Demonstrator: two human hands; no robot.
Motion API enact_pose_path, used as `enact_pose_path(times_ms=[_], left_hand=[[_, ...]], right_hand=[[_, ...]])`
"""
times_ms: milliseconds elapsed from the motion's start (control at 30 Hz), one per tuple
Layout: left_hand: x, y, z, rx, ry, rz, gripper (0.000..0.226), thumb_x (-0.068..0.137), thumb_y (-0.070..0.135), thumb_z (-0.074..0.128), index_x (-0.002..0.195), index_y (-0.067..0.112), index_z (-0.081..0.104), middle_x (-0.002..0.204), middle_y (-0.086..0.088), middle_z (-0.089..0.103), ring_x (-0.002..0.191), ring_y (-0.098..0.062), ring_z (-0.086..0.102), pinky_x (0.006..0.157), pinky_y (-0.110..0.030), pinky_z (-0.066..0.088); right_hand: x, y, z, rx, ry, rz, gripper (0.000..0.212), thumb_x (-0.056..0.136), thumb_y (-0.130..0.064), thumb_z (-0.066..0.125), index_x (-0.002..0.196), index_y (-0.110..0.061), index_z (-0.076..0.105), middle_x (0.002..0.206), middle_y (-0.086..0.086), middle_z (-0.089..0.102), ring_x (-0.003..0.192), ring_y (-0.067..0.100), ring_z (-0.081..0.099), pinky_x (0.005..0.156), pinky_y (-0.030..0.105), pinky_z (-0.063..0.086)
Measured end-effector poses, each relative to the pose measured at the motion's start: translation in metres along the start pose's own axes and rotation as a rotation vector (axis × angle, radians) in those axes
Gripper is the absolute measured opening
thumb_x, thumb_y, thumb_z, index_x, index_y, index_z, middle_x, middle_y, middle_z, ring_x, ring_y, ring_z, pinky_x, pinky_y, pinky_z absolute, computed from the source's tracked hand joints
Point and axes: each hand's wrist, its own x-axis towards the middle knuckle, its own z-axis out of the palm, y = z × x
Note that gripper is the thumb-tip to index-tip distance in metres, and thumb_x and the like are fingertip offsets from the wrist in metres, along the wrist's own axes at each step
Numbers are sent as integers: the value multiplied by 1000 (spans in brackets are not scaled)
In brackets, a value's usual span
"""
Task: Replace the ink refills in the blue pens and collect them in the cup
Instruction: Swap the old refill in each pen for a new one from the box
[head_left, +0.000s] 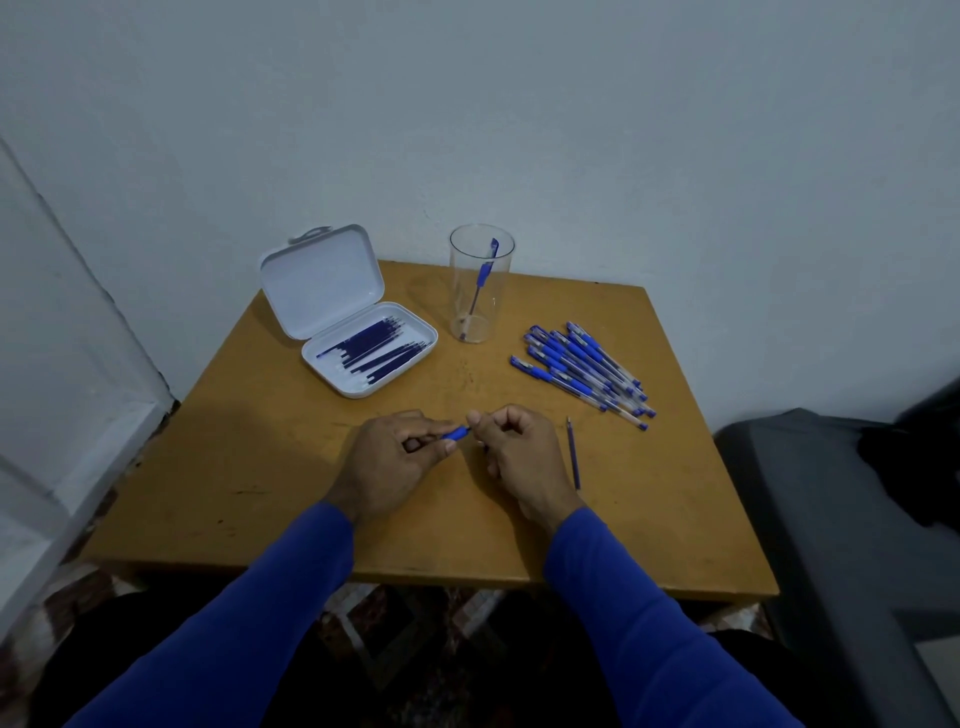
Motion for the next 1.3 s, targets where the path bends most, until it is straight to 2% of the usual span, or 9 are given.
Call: enact_pose_path(times_ms=[100, 167, 367, 467, 567, 733, 1033, 1200, 1300], left_hand=[[-1, -1, 0, 4, 0, 0, 29, 91, 19, 73, 119, 25, 74, 79, 16, 63, 74, -8, 58, 65, -20, 47], [0, -1, 1, -3, 4, 4, 29, 91, 19, 73, 119, 25, 74, 79, 13, 63, 73, -8, 57, 64, -20, 47], [-1, 0, 1, -46, 16, 11, 31, 89, 16, 75, 119, 23, 74, 79, 12, 64, 74, -12, 59, 66, -22, 50], [0, -1, 2, -40, 12, 13, 30, 89, 17, 75, 117, 27, 74, 81, 15, 64, 73, -11, 59, 64, -18, 47], [1, -2, 2, -27, 10, 9, 29, 89, 17, 75, 117, 27, 74, 80, 19, 64, 73, -8, 58, 64, -17, 46], [0, -2, 2, -28, 8, 9, 32, 89, 18, 75, 121, 25, 73, 79, 19, 63, 72, -8, 57, 66, -20, 47], [2, -3, 2, -36, 14, 20, 28, 89, 16, 75, 116, 24, 74, 81, 23, 64, 72, -6, 58, 63, -14, 43], [2, -6, 3, -61, 25, 6, 27, 89, 18, 76, 114, 25, 76, 81, 17, 65, 73, -11, 58, 67, -22, 49], [2, -5, 3, -72, 26, 6, 27, 89, 17, 76, 114, 25, 76, 80, 16, 65, 73, -10, 59, 68, -22, 49]], right_hand=[[-1, 0, -4, 21, -57, -5, 9, 99, -13, 63, 105, -14, 70, 96, 5, 66, 62, 9, 53, 50, 19, 44], [-1, -1, -8, 98, -93, 2, 25, 97, -3, 62, 116, -18, 68, 101, 6, 65, 59, 9, 52, 45, 20, 41], [-1, 0, -3, 8, -13, 9, 30, 96, -35, 69, 102, -5, 67, 74, 1, 61, 55, 6, 51, 49, 20, 42], [-1, -1, -5, 20, -45, 0, 11, 98, -19, 66, 104, -10, 69, 86, 3, 64, 59, 7, 52, 49, 18, 43], [-3, -2, -9, 100, -103, 2, 26, 96, -6, 64, 118, -18, 68, 98, 5, 64, 59, 9, 52, 45, 18, 40], [-4, -5, -4, 21, -5, 36, 25, 97, -34, 67, 101, -9, 67, 72, 0, 60, 51, 6, 49, 43, 17, 39], [-6, -11, -8, 104, 21, 27, 10, 103, -14, 57, 107, -16, 67, 74, -4, 64, 56, 7, 51, 46, 18, 42], [6, -8, -13, -419, 192, -38, 18, 101, -16, 60, 109, -27, 70, 101, -18, 59, 97, 3, 55, 84, 22, 48], [11, -7, -14, -596, 95, -47, 23, 100, -11, 58, 115, -21, 73, 107, -10, 66, 97, 2, 55, 71, 10, 39]])
